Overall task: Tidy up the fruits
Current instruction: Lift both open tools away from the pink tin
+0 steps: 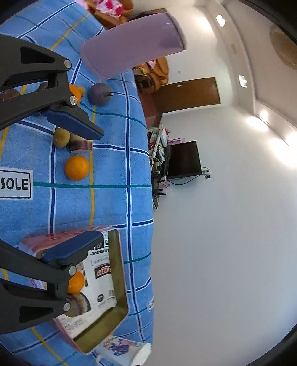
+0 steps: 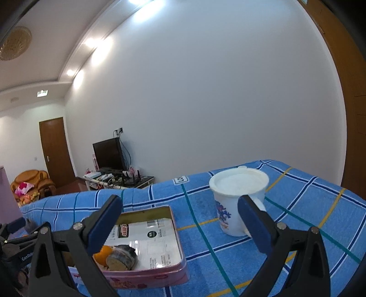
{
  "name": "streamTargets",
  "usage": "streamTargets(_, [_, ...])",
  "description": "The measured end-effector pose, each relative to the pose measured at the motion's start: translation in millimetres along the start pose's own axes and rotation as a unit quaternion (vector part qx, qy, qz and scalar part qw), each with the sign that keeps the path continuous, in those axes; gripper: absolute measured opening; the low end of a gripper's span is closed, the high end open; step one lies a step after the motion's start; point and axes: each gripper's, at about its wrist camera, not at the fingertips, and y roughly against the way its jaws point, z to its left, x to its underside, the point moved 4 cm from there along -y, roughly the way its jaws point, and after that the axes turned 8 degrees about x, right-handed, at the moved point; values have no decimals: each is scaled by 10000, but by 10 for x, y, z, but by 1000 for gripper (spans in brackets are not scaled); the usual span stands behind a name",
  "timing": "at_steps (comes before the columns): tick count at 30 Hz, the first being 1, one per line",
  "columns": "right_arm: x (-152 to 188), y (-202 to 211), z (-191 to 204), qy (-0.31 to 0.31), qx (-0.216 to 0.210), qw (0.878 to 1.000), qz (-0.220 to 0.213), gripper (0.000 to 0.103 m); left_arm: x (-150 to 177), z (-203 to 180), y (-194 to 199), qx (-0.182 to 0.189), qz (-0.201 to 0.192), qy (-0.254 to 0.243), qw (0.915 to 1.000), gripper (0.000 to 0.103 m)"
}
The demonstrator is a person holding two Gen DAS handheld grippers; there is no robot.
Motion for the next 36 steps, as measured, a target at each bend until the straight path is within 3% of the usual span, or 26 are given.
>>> streamTargets(12, [73, 21, 74, -2, 4, 9999, 162, 103, 39, 43, 70, 115, 91, 69, 9999, 83])
streamTargets(18, [115, 43, 175, -44, -212, 9994, 260, 103, 87, 78, 110, 171, 161, 118, 9997, 83])
streamTargets(36, [187, 63, 380, -38, -578, 9973, 448, 103, 290, 321, 175, 215, 699, 250, 9970, 83])
